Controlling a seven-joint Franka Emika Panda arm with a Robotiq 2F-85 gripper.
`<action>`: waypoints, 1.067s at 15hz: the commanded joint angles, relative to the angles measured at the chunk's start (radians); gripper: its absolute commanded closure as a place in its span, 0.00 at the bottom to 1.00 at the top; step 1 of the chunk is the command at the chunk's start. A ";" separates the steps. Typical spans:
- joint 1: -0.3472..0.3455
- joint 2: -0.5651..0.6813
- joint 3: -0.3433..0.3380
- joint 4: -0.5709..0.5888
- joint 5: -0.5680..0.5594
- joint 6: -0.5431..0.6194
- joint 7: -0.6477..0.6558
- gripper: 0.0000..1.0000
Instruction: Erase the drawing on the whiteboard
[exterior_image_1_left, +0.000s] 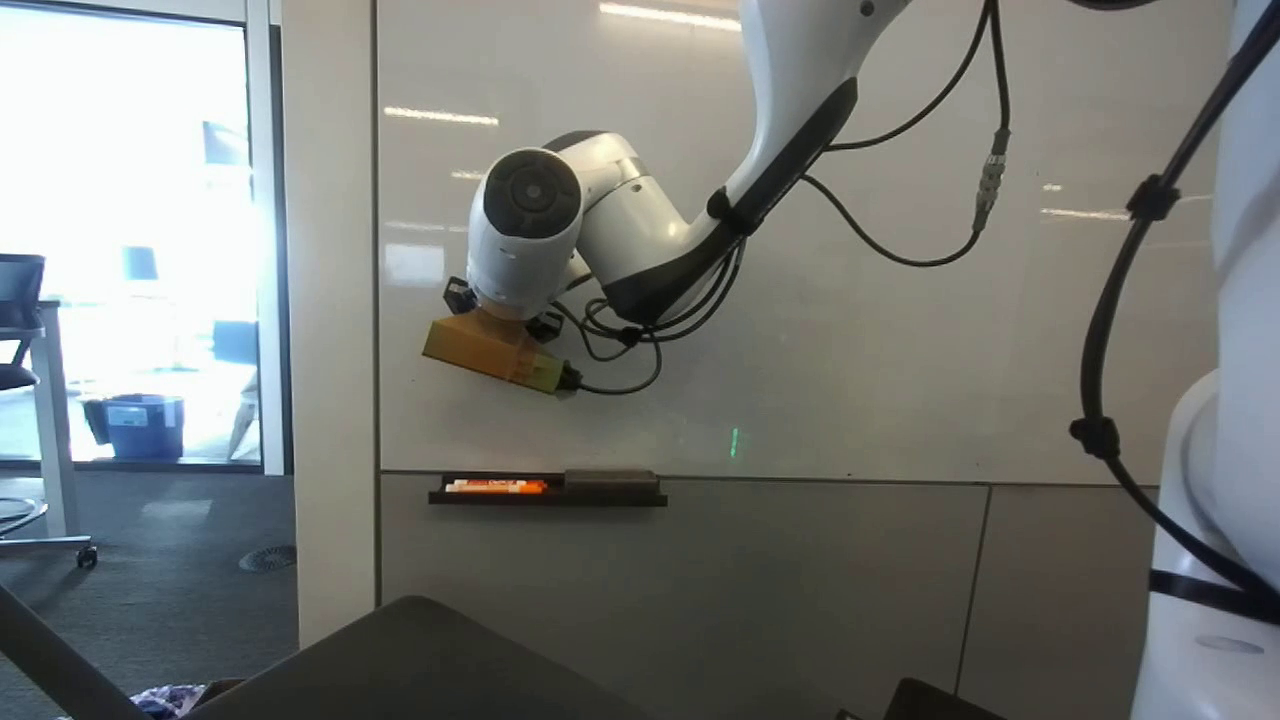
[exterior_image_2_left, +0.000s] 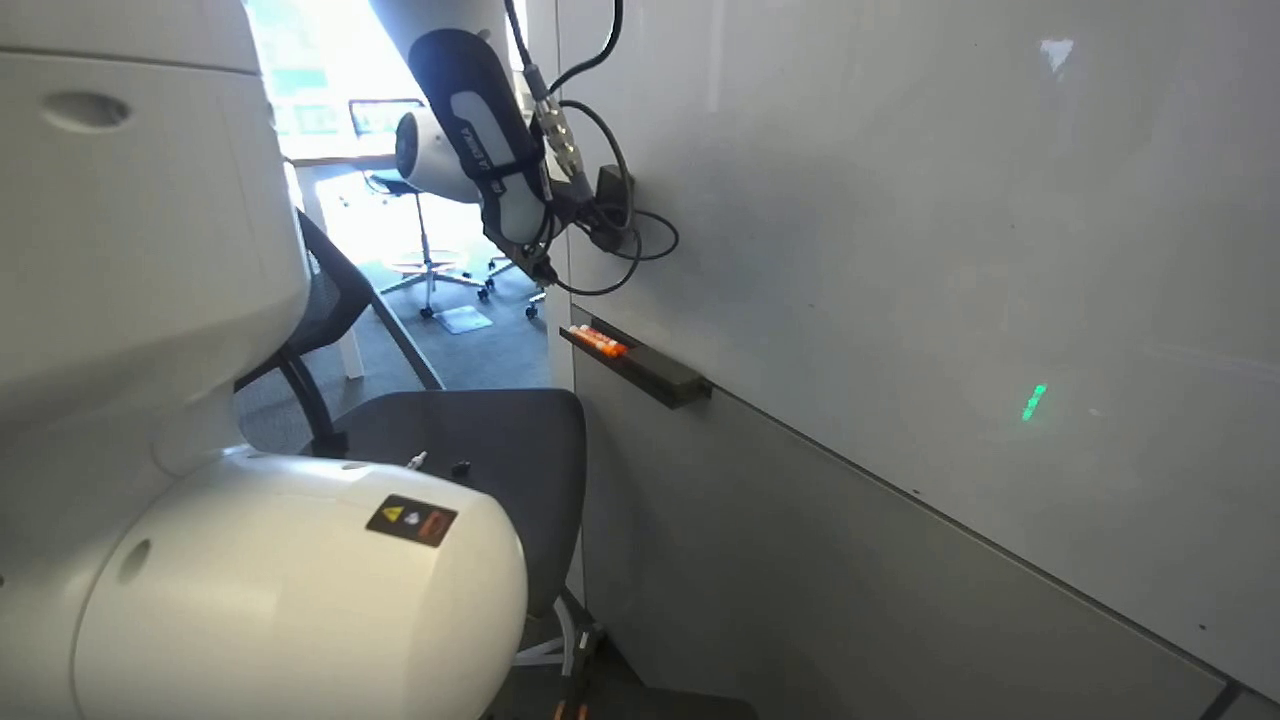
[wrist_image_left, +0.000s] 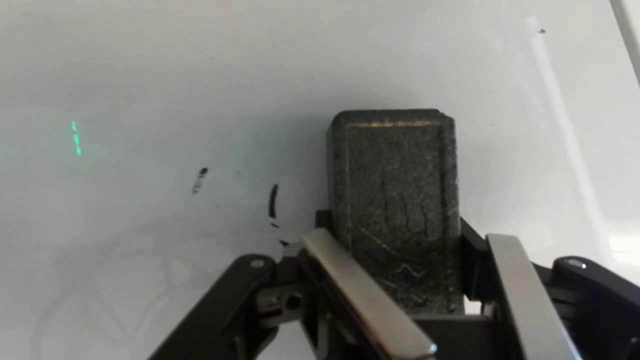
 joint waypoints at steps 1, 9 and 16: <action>-0.022 0.095 -0.016 0.176 -0.036 -0.024 -0.074 0.69; -0.045 0.059 -0.035 0.140 -0.036 -0.028 -0.039 0.69; -0.061 -0.023 -0.056 0.019 -0.018 -0.036 0.047 0.69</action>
